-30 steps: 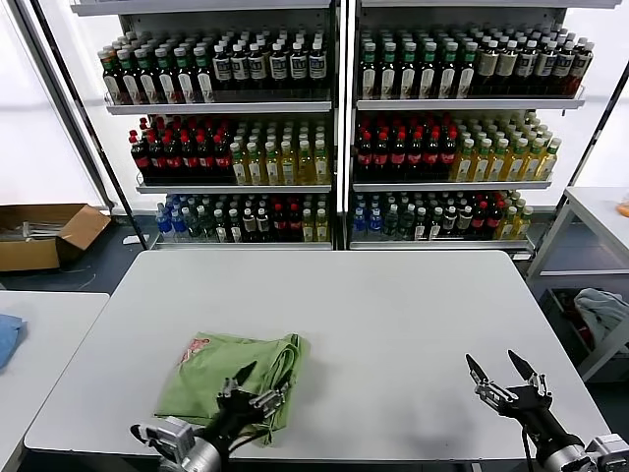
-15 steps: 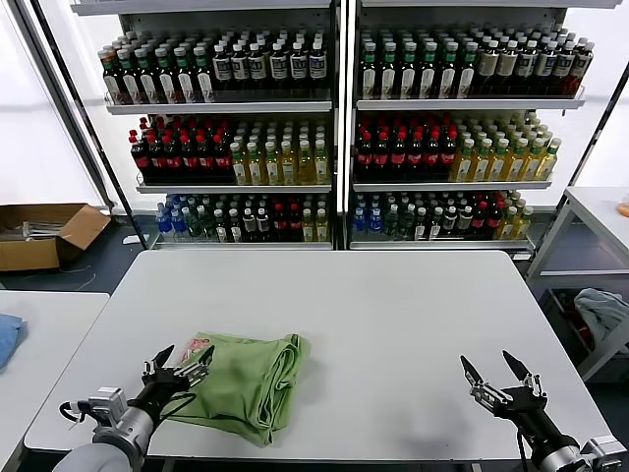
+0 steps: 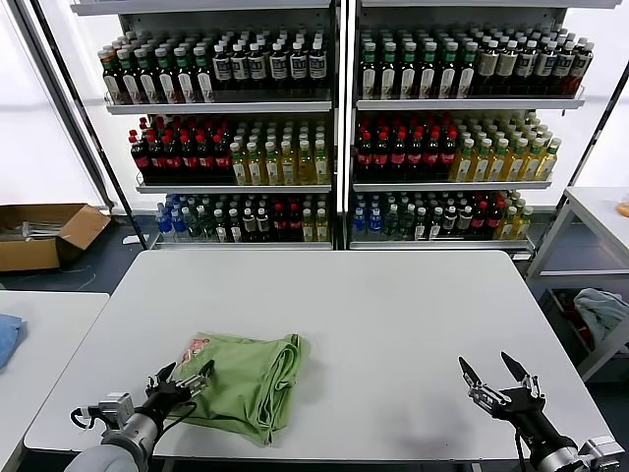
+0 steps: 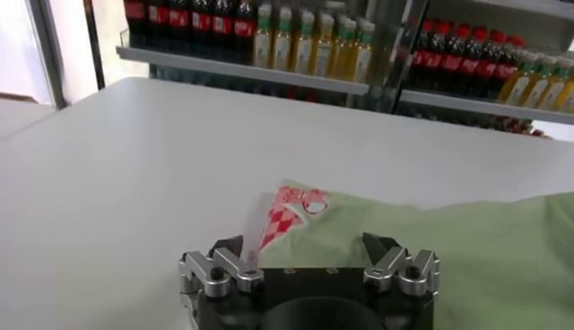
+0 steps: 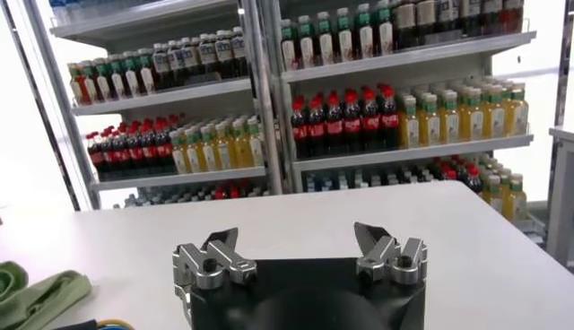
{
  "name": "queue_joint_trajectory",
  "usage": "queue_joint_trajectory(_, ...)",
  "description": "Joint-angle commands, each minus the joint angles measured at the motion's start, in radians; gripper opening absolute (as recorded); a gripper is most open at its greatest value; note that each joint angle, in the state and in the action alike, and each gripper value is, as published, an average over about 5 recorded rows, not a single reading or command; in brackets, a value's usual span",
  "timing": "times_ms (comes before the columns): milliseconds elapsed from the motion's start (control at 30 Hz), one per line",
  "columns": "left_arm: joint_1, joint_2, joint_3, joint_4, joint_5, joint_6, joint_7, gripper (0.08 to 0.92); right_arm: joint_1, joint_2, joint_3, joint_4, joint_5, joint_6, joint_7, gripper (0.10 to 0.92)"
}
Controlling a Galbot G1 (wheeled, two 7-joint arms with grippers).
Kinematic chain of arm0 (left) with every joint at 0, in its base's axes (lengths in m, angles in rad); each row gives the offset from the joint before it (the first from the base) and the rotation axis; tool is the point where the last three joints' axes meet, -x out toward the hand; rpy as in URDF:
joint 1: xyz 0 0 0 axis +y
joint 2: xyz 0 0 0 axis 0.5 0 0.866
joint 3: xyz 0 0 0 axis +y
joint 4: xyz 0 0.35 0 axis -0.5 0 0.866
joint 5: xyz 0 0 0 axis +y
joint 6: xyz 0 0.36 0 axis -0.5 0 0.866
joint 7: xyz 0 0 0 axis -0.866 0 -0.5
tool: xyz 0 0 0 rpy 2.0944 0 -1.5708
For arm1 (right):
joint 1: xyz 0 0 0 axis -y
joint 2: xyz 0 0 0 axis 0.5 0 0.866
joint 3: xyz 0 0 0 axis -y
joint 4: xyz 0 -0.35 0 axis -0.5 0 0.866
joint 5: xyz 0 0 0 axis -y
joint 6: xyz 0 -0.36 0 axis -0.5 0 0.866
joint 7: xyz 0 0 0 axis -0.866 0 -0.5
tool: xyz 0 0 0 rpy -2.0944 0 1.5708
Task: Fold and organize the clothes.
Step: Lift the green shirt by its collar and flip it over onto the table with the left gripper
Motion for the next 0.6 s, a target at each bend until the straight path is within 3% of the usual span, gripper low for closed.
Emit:
queue_joint_trajectory(33, -0.017, -0.012, 0.023, 0.050, -0.010, 0.010, 0.022, 0.822, 0.004, -0.001, -0.003, -0.003, -0.001, -0.001, 0.001, 0.823)
queue_joint_trajectory(167, -0.013, -0.020, 0.026, 0.053, -0.008, 0.007, 0.029, 0.782, 0.004, -0.005, -0.002, -0.004, 0.000, -0.001, 0.000, 0.823)
queue_joint_trajectory(600, 0.015, -0.047, 0.005, 0.031, 0.019, -0.098, 0.013, 0.412, 0.003, -0.002, -0.001, -0.004, 0.000, 0.001, -0.001, 0.823)
